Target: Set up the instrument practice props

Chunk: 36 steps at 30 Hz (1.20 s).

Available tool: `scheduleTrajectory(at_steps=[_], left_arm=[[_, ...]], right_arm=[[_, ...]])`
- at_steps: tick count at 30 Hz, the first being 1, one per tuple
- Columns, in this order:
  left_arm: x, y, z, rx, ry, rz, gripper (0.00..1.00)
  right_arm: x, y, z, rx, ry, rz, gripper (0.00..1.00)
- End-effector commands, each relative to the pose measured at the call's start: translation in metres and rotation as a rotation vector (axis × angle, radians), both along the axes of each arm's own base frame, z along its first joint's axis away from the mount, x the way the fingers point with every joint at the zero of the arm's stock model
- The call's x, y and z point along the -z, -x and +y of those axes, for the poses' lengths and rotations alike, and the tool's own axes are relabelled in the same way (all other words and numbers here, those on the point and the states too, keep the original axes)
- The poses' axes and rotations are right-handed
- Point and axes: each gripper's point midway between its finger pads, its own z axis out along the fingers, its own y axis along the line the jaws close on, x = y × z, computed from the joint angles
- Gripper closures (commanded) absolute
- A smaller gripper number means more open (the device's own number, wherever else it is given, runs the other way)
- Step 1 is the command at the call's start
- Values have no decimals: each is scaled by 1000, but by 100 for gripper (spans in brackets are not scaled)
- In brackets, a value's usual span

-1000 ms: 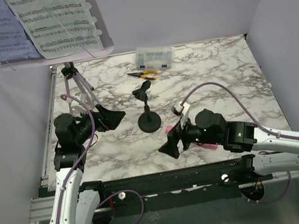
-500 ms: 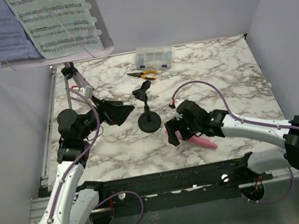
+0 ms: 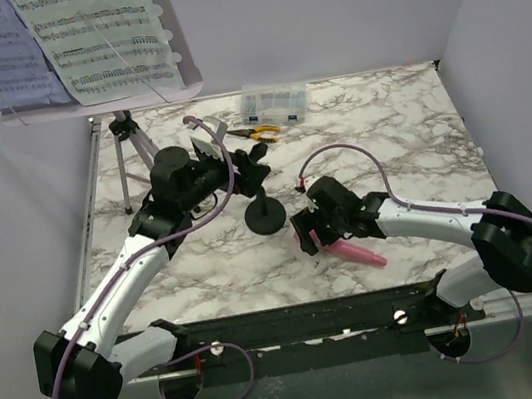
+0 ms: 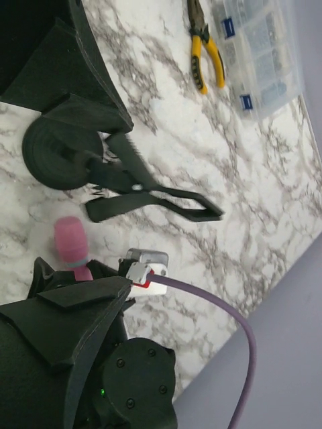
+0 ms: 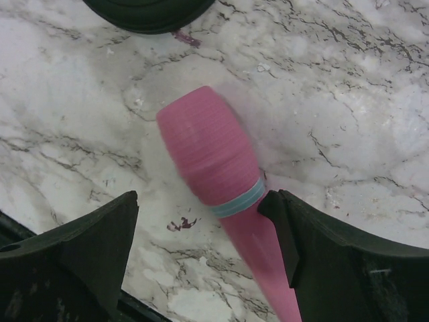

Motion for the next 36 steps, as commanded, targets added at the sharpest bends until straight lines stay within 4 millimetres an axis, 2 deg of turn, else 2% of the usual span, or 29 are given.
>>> scheduleTrajectory(at_steps=[1,3,7,11,15,18,20,23,24,27,28,31,34,36], left_arm=[[5,-12,13,-52,-126,-47,6],[8,-6,13,-29,-131,-59,5],[10,1,21,-44,-141,-97,5],[16,5,33,-89,-146,-137,2],[10,4,49,-192,-119,-125,2],[5,0,61,-275,-93,-121,1],[2,-2,67,-317,-75,-135,1],[-4,-1,71,-348,-33,-151,1],[-4,0,71,-350,-17,-156,1],[-8,-1,73,-376,45,-168,1],[-10,0,71,-367,61,-173,1],[-17,4,56,-269,112,-177,1],[-33,10,40,-123,200,-190,1],[-39,12,35,-17,231,-189,1]], right_arm=[[7,-11,11,-45,20,-1,17],[10,-12,15,-75,22,0,21],[13,-18,15,-81,44,-22,22],[21,-20,17,-121,75,-27,19],[40,-28,12,-122,164,-38,16],[53,-34,10,-113,237,-54,37],[52,-36,12,-88,222,-65,51],[36,-36,19,-57,128,-113,68],[30,-38,19,-31,102,-135,72],[5,-43,8,67,29,-228,94],[-4,-44,6,84,-1,-256,99],[-21,-44,0,124,-77,-324,100],[-25,-45,-13,192,-72,-345,100],[-27,-43,-14,190,-68,-337,100]])
